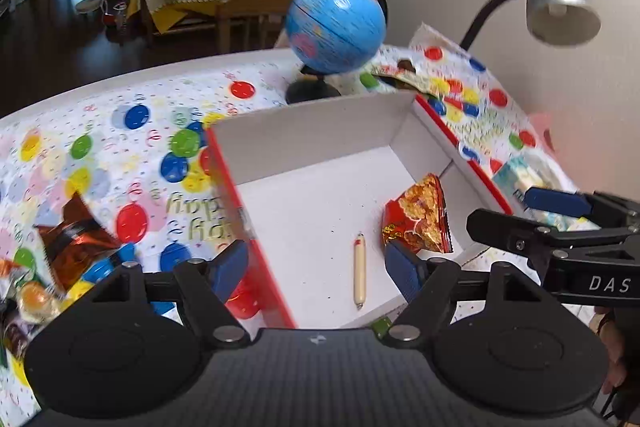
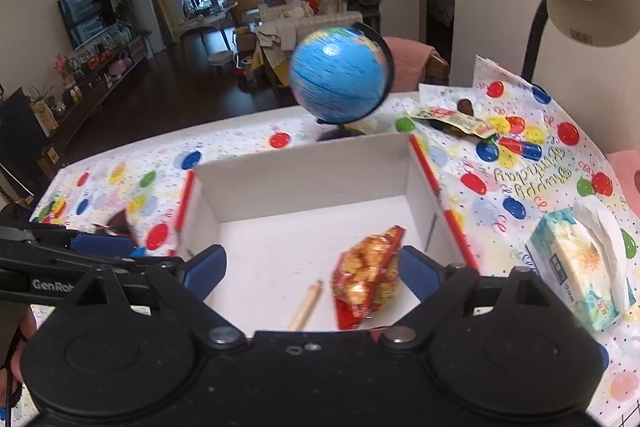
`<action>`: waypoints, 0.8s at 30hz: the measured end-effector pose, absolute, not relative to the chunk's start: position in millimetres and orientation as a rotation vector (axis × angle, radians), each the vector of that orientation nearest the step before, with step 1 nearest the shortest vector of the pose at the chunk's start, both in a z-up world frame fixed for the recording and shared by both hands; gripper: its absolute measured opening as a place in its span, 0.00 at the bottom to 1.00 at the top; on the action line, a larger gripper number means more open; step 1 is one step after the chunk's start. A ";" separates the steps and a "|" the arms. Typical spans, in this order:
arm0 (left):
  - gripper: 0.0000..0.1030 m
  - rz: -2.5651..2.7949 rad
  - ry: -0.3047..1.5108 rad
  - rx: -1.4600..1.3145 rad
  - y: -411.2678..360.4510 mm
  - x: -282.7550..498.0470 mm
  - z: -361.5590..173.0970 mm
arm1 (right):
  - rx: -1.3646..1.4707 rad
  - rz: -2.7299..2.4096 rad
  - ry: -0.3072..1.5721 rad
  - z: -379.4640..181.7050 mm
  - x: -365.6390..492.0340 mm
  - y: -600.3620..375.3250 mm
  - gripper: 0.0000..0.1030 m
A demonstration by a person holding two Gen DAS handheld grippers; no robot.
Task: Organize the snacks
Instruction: 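Withdraw both tools from the box back over the snack pile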
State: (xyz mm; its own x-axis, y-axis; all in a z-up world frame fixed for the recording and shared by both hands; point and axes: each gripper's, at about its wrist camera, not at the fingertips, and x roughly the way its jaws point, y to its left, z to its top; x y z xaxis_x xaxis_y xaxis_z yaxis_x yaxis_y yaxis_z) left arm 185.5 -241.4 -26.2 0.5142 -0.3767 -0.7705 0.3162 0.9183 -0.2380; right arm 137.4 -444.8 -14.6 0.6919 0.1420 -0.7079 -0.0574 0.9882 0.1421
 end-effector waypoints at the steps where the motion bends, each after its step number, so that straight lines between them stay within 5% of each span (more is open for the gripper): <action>1: 0.73 -0.409 0.936 -0.083 -233.4 182.0 -23.7 | 0.111 0.115 0.796 -12.4 135.0 -439.4 0.90; 24: 0.88 -0.266 0.770 -0.255 -14.5 74.3 6.8 | 0.147 0.267 0.728 2.8 70.0 -266.0 1.00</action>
State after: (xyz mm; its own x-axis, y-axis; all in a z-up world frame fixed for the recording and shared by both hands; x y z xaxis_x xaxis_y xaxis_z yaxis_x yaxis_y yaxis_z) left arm 74.3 -14.5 6.8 0.6875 -0.3272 -0.6483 0.1425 0.9362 -0.3214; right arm 70.0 -266.0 2.8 0.7149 0.2913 -0.6357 -0.1894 0.9558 0.2249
